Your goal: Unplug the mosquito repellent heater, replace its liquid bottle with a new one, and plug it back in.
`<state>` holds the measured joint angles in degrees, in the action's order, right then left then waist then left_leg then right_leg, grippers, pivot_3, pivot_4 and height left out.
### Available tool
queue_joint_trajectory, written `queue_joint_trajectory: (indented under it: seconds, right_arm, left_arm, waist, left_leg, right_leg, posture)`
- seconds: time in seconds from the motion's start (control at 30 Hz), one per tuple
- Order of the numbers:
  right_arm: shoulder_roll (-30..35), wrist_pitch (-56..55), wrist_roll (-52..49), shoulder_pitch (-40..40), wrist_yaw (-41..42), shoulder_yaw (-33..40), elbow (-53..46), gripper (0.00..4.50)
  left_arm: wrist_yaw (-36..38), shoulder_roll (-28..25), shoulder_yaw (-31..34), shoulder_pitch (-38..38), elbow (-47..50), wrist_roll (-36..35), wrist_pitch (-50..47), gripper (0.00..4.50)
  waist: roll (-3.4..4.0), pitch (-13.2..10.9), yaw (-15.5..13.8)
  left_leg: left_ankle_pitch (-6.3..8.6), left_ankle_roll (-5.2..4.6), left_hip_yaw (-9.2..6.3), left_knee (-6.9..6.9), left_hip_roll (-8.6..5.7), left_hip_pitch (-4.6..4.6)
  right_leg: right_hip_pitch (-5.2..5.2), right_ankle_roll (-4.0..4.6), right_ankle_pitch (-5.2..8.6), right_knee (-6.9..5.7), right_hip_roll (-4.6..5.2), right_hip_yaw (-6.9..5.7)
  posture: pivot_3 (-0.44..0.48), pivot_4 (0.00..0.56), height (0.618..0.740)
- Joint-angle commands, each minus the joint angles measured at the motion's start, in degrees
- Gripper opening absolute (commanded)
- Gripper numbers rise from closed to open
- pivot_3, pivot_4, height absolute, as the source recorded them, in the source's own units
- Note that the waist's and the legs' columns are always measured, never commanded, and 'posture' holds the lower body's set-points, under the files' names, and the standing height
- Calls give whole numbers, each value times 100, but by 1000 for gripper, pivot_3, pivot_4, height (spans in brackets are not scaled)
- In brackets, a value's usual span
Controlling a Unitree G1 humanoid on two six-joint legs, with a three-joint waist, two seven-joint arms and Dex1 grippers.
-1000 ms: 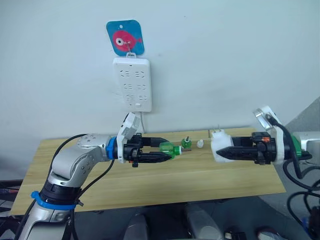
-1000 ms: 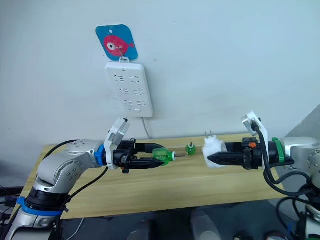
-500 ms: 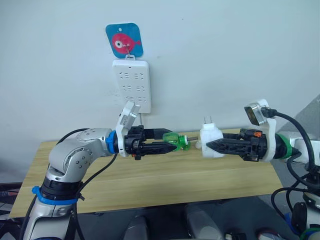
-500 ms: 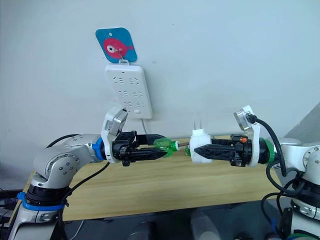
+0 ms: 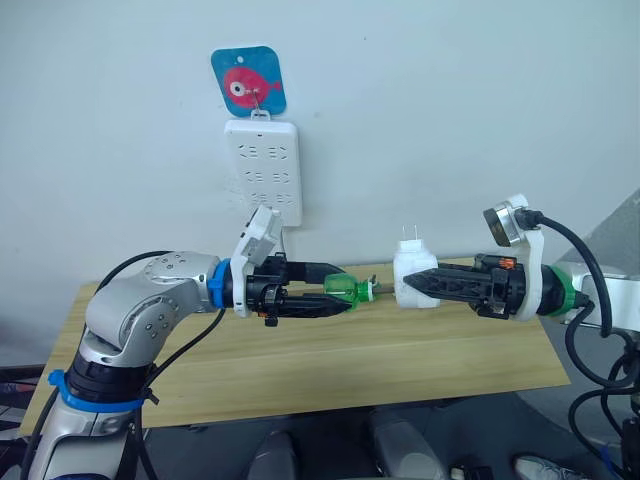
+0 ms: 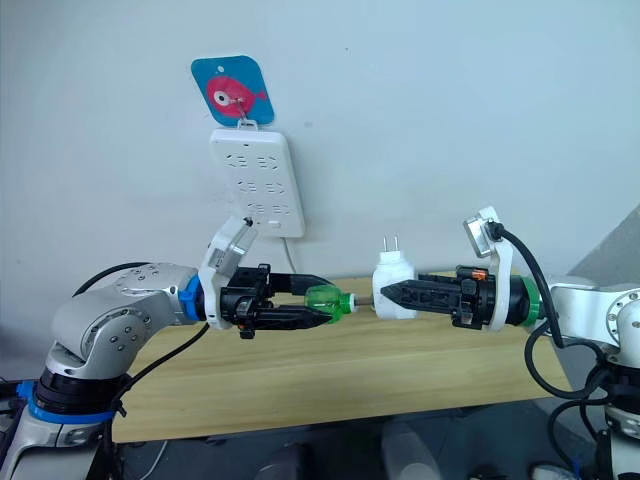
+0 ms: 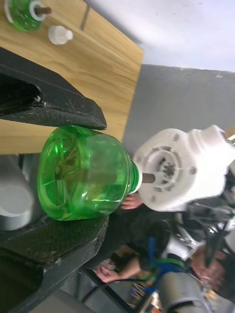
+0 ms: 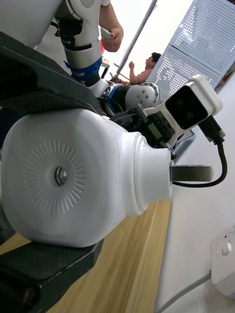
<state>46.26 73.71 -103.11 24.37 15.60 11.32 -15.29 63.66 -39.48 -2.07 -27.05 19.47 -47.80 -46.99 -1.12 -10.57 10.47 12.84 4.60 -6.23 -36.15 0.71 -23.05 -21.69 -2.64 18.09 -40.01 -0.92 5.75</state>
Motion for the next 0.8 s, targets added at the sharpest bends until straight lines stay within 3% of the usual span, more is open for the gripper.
queue_joint_trajectory:
  seconds: [0.03, 0.8]
  right_arm:
    - [145, -250, -272, -19, 3, -38, -121, 2974]
    - [419, -684, -672, -163, 39, -380, -247, 2974]
  left_arm:
    - [83, -39, 48, -186, 24, 30, 117, 2362]
    - [268, 104, -143, -528, -191, 210, 216, 2362]
  waist:
    - [0, 0, -13]
    - [0, 1, -107]
  left_leg:
    - [0, 0, 0, 0, 0, 0]
    - [0, 0, -1, -2, 1, 0]
  right_leg:
    - [0, 0, 0, 0, 0, 0]
    - [0, 1, -1, -1, 0, -1]
  posture:
    - [-160, 88, 733]
    - [-162, 87, 733]
